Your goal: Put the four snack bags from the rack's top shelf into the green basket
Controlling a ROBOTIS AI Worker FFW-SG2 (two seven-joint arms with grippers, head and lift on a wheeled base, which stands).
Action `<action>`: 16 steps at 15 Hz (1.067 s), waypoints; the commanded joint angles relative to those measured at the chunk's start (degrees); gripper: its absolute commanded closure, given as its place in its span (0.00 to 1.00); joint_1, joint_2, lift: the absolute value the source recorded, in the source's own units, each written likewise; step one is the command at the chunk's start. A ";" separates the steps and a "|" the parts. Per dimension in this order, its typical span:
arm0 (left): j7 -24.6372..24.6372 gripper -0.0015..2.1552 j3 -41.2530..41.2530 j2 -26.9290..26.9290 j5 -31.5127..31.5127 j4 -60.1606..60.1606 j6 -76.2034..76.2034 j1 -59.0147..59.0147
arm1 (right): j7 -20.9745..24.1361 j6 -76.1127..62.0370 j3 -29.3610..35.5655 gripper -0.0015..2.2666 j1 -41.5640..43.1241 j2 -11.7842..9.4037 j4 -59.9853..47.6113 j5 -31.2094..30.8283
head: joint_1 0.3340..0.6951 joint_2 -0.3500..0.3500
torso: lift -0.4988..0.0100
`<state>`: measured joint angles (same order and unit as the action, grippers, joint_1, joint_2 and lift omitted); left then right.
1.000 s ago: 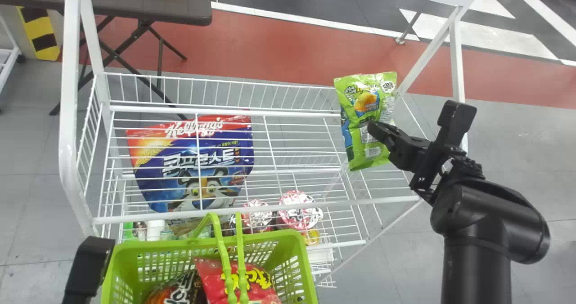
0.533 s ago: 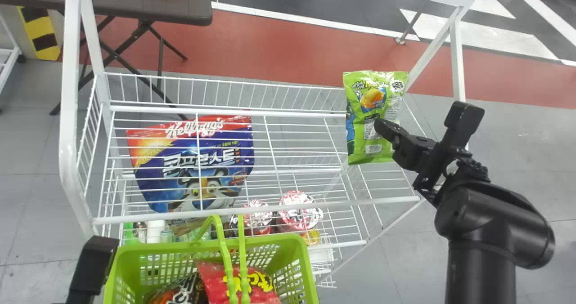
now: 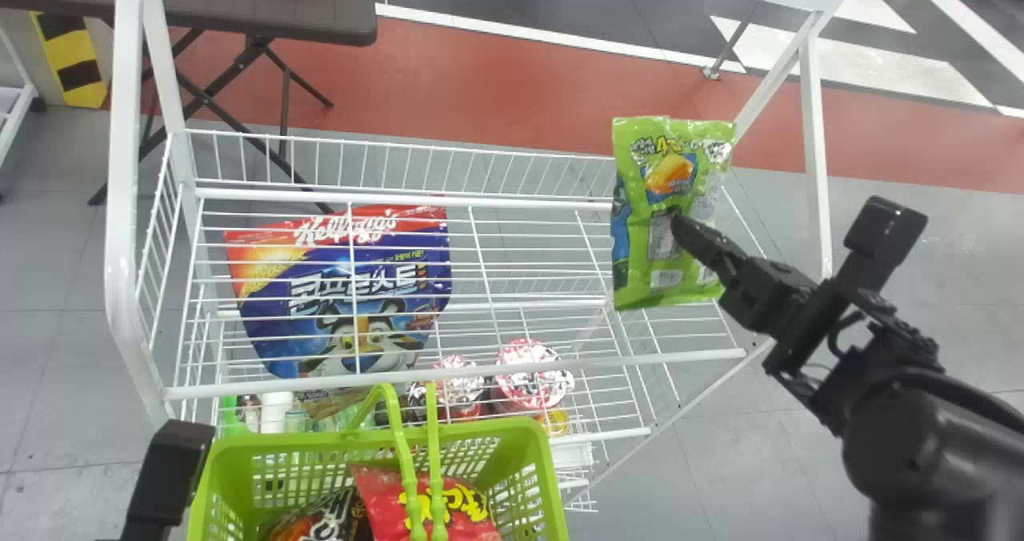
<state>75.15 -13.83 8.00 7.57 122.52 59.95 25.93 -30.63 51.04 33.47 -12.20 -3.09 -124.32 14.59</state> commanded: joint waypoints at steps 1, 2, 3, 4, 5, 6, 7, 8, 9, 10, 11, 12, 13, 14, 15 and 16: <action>0.00 0.77 0.56 0.00 0.08 0.00 -0.05 0.00 | -0.22 8.86 0.72 0.99 -6.17 1.69 -9.01 3.96 | 1.00 0.00 | 0.98; 0.00 0.77 0.56 0.00 0.17 0.09 -0.05 0.00 | -0.49 11.32 1.07 0.99 -9.42 2.65 -12.44 5.89 | 1.00 0.00 | 0.98; 0.00 0.77 0.56 0.00 0.17 0.09 -0.05 0.00 | -0.58 14.66 1.34 0.99 -12.85 3.09 -15.60 8.00 | 1.00 0.00 | 0.98; 0.00 0.77 0.56 0.00 0.17 0.09 -0.05 0.00 | -0.66 18.00 1.34 0.99 -15.31 3.09 -18.06 9.49 | 1.00 0.00 | 0.98; -0.09 0.77 0.65 -0.09 0.26 0.09 -0.22 0.17 | -1.01 23.98 1.60 0.99 -16.98 3.09 -20.61 10.72 | 1.00 0.00 | 0.98; -0.35 0.77 0.65 -0.09 0.26 0.09 -0.57 0.26 | -2.07 31.01 3.01 0.99 -18.12 3.14 -22.54 12.39 | 1.00 0.00 | 0.98; -0.44 0.77 0.56 -0.17 0.26 0.09 -0.75 0.26 | -2.77 36.64 4.85 0.99 -18.83 3.14 -23.60 14.68 | 1.00 0.00 | 0.98; -0.71 0.77 0.56 -0.17 0.26 0.09 -1.10 0.26 | -3.48 39.04 5.82 0.99 -19.53 3.14 -24.04 16.08 | 1.00 0.00 | 0.98; -0.88 0.77 0.47 -0.26 0.26 0.09 -1.28 0.09 | -4.53 39.04 6.43 0.99 -20.67 3.14 -24.21 17.93 | 1.00 0.00 | 0.98; -0.88 0.77 0.29 -0.26 0.26 0.09 -1.28 0.00 | -5.50 39.04 6.52 0.99 -21.64 3.14 -24.21 18.72 | 1.00 0.00 | 0.98; -1.06 0.77 0.03 -0.35 0.26 0.09 -1.28 -0.27 | -6.20 39.04 6.26 0.99 -22.43 3.14 -23.78 19.86 | 1.00 0.00 | 0.98; -1.14 0.77 -0.23 -0.44 0.26 0.00 -1.28 -0.35 | -6.38 39.04 5.55 0.99 -22.96 3.14 -23.25 20.65 | 1.00 0.00 | 0.98; -1.23 0.77 -0.41 -0.44 0.17 0.00 -1.28 -0.44 | -6.82 39.04 4.06 0.99 -23.31 3.14 -22.54 20.74 | 1.00 0.00 | 0.98; -1.23 0.77 -0.58 -0.44 0.17 0.00 -1.28 -0.44 | -7.17 39.04 2.30 0.99 -24.01 3.14 -21.49 20.74 | 1.00 0.00 | 0.98; -1.14 0.77 -0.58 -0.44 0.17 0.00 -1.28 -0.44 | -7.08 39.04 0.19 0.99 -24.72 3.14 -20.35 20.13 | 1.00 0.00 | 0.98; -1.06 0.77 -0.58 -0.44 0.17 0.09 -1.28 -0.27 | -7.08 39.04 -1.74 0.99 -25.15 3.14 -19.03 19.42 | 1.00 0.00 | 0.98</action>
<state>74.03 -14.39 7.56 7.73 122.53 58.67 25.52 -37.73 89.43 34.32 -36.66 0.00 -144.96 34.80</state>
